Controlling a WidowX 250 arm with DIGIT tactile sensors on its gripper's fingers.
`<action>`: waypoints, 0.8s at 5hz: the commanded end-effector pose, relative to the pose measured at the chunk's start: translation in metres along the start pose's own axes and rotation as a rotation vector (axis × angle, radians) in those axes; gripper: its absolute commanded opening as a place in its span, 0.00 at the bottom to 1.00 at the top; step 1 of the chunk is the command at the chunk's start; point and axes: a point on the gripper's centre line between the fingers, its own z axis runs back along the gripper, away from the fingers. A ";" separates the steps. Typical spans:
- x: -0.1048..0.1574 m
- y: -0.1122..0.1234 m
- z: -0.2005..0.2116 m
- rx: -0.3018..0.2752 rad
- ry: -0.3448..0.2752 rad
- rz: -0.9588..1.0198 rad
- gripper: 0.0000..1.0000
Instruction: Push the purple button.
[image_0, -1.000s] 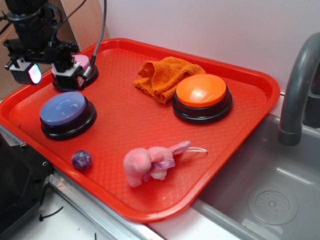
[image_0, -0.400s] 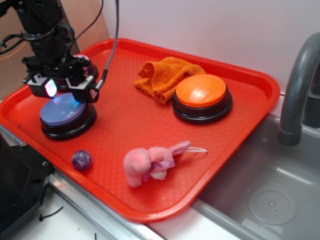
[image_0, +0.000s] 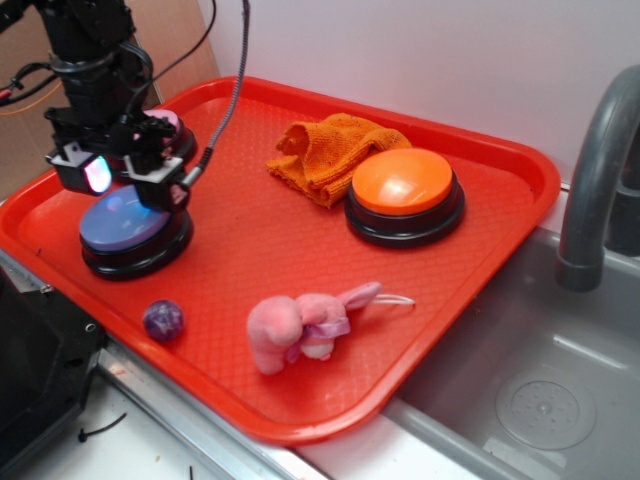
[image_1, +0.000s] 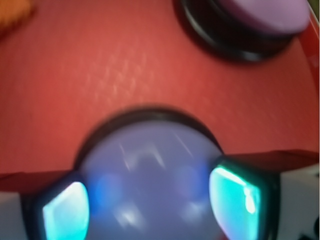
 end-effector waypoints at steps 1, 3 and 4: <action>0.016 0.016 0.051 -0.038 -0.082 0.000 1.00; 0.018 0.019 0.066 -0.019 -0.088 -0.033 1.00; 0.018 0.018 0.074 -0.010 -0.102 -0.037 1.00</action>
